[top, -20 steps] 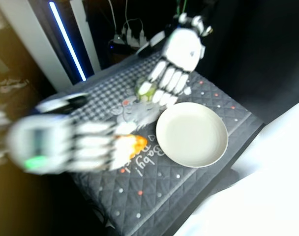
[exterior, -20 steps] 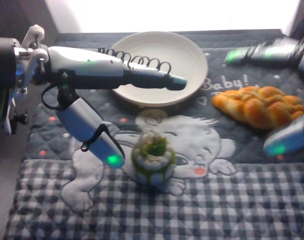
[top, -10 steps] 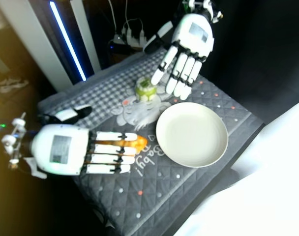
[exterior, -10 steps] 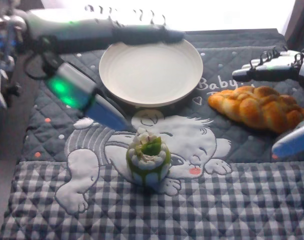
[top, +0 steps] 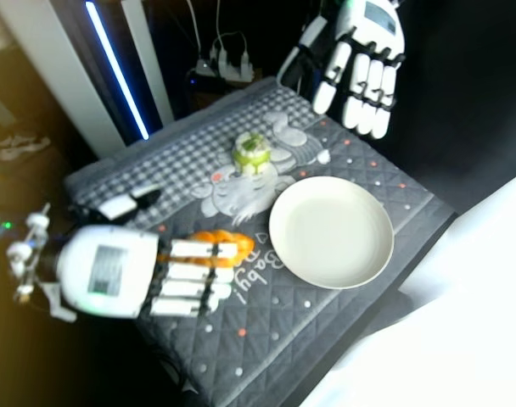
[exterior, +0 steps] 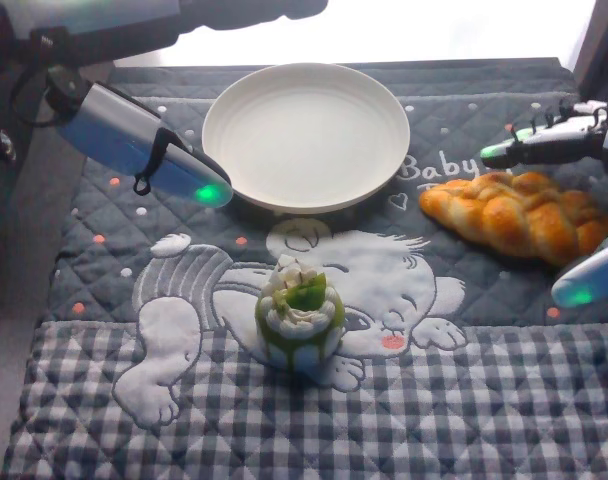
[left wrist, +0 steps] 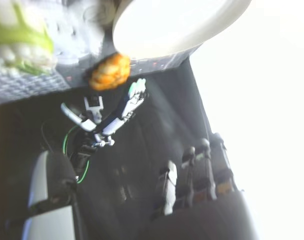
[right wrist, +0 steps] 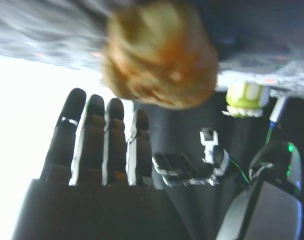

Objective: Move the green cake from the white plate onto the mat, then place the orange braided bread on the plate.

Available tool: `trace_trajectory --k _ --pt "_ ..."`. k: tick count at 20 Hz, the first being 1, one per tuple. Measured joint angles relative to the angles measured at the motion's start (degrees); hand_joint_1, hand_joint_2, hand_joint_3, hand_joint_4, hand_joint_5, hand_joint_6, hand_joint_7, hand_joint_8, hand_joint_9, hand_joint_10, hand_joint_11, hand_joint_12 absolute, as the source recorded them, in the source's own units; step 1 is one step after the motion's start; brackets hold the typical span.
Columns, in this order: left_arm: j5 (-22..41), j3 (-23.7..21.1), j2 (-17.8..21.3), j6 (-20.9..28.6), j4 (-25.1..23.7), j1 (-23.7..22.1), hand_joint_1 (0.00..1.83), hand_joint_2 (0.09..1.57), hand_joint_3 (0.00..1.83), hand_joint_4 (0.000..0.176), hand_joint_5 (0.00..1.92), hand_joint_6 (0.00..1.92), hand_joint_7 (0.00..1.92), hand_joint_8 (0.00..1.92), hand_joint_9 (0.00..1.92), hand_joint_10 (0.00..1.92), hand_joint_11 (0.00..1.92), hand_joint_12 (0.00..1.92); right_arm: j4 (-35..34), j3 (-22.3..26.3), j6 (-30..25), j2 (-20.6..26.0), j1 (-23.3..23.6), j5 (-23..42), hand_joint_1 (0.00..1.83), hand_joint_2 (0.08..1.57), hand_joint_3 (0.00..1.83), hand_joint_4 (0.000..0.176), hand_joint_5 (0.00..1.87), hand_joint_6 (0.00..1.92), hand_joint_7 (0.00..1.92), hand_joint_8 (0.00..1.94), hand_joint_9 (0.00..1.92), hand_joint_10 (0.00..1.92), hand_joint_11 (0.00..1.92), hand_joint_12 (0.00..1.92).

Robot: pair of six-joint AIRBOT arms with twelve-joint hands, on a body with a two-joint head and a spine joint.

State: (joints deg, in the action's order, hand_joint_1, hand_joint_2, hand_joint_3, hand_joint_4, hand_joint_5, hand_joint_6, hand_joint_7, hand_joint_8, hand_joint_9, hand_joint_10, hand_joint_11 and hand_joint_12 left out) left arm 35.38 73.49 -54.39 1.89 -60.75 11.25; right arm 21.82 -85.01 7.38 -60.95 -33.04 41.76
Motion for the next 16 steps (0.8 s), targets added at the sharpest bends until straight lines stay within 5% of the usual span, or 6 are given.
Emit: trace_trajectory --k 6,7,9,10,11,16 --pt "0.3 -0.6 0.0 0.0 0.4 0.1 0.84 0.85 0.00 0.109 0.03 0.00 0.07 0.01 0.09 0.01 0.12 0.05 -0.2 -0.1 0.0 -0.6 0.2 -0.1 1.27 0.79 0.01 0.000 0.57 0.01 0.62 0.01 0.57 0.01 0.35 0.54" --pt "0.4 -0.6 0.0 0.0 0.4 0.2 0.82 0.84 0.00 0.105 0.03 0.00 0.07 0.01 0.09 0.01 0.13 0.06 -0.4 -0.1 -0.1 -0.6 0.3 0.2 1.45 0.89 0.00 0.000 0.76 0.01 0.79 0.01 0.89 0.05 0.74 0.61" --pt "0.4 -0.6 0.0 -0.4 0.9 0.6 0.85 0.84 0.00 0.118 0.02 0.00 0.04 0.00 0.08 0.00 0.12 0.06 -0.7 -0.1 -0.1 -0.6 0.6 1.3 1.41 1.06 0.00 0.000 0.96 0.60 1.01 0.81 1.10 1.03 0.92 0.69" --pt "0.4 -0.6 0.0 -0.4 1.2 0.8 0.86 0.85 0.00 0.128 0.03 0.00 0.03 0.00 0.07 0.00 0.11 0.05 -0.9 -0.2 0.1 -0.6 0.7 1.5 1.48 1.10 0.00 0.000 0.88 0.75 0.96 0.85 1.02 1.05 0.88 1.44" --pt "0.6 -0.6 0.1 -0.5 1.6 1.3 0.84 0.85 0.00 0.117 0.03 0.00 0.04 0.01 0.08 0.01 0.12 0.06 -0.9 -0.2 0.1 -0.7 0.7 1.7 1.40 1.13 0.01 0.000 0.80 0.97 0.94 0.96 1.00 1.20 0.94 1.13" --pt "0.6 -0.6 0.3 -1.1 2.2 1.4 0.82 0.84 0.00 0.116 0.03 0.00 0.02 0.00 0.07 0.00 0.11 0.05 -1.7 -0.2 0.0 -0.8 0.7 2.1 1.50 1.05 0.00 0.000 0.98 0.88 1.23 0.31 1.16 0.73 0.90 1.46"
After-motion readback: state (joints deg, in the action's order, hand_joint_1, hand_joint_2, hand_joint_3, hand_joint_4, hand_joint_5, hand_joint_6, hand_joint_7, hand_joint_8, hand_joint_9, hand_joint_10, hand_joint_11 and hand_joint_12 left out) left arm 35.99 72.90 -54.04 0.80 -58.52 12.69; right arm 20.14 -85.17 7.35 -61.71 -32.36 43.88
